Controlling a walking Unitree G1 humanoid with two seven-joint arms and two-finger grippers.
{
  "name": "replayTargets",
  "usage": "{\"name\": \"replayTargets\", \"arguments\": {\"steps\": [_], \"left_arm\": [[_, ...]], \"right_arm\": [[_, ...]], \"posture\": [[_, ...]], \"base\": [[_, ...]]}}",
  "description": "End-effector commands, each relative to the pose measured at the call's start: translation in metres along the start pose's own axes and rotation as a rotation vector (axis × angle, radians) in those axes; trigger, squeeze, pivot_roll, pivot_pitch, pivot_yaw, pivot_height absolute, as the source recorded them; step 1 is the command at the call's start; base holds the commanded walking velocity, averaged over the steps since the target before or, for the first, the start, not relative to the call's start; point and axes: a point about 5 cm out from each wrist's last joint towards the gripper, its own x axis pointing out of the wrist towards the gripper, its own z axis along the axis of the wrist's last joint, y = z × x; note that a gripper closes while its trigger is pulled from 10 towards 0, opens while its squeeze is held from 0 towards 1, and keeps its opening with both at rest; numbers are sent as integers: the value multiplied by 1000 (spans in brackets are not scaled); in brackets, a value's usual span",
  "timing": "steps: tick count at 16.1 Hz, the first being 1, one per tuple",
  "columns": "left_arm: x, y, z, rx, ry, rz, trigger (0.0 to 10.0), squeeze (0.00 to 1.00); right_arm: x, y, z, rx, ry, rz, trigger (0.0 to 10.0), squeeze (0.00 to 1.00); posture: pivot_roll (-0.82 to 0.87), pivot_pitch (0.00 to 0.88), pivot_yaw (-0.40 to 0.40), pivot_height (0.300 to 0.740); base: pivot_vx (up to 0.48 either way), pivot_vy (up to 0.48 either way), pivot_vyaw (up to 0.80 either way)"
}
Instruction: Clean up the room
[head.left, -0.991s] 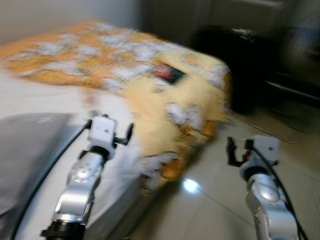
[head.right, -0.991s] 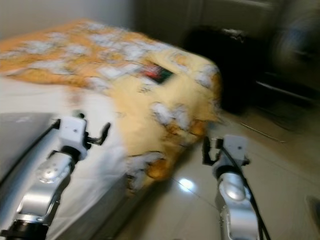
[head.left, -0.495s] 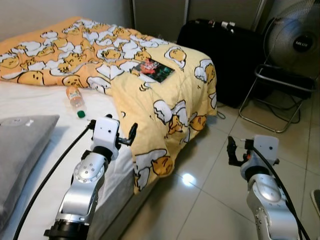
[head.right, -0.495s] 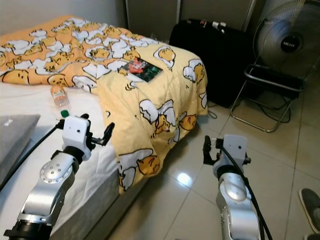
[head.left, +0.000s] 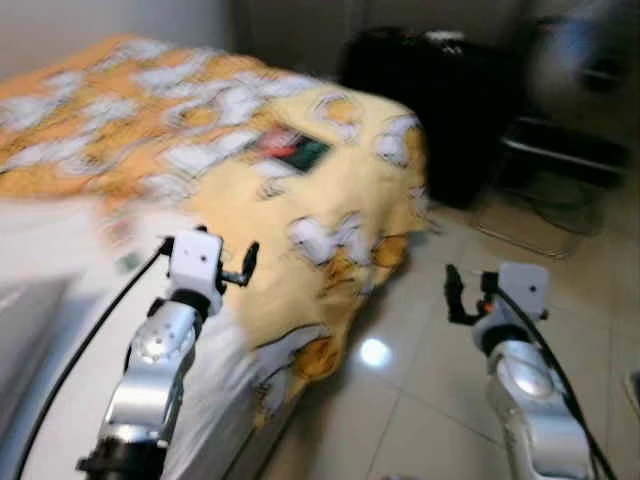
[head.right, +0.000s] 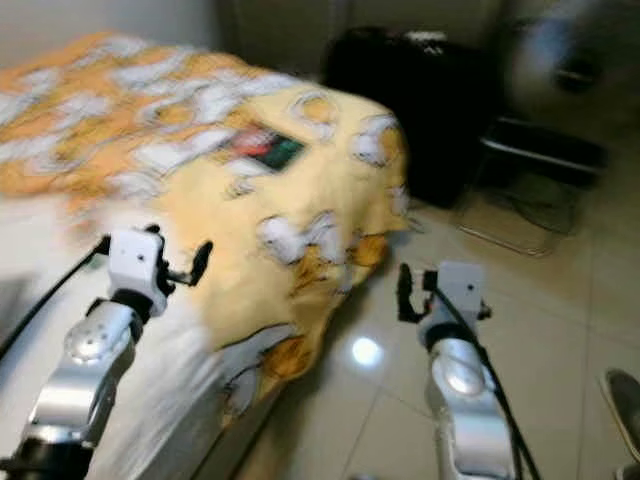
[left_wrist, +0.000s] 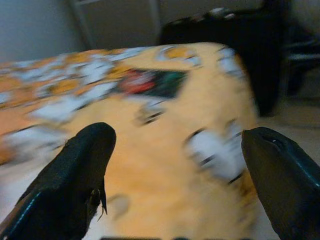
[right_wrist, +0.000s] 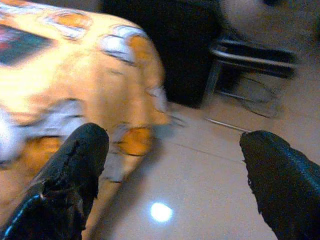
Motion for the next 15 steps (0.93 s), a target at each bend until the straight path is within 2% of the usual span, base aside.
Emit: {"name": "replayTargets", "arguments": {"steps": [1,10,15], "left_arm": [[2,-1,4,10,-10,-18,10000,0],[3,-4,3,15,-8,-35,10000,0],[1,-4,1,15,1,-22,10000,0]], "right_arm": [[1,1,3,0,-11,-3,10000,0],[2,1,1,-3,-10,-7,10000,0],[2,2,1,-10,-6,0,10000,0]], "posture": [[-110,0,32,740],[-112,0,33,740],[-114,0,29,740]], "base": [[379,0,0],[348,0,0],[0,0,0]]}}
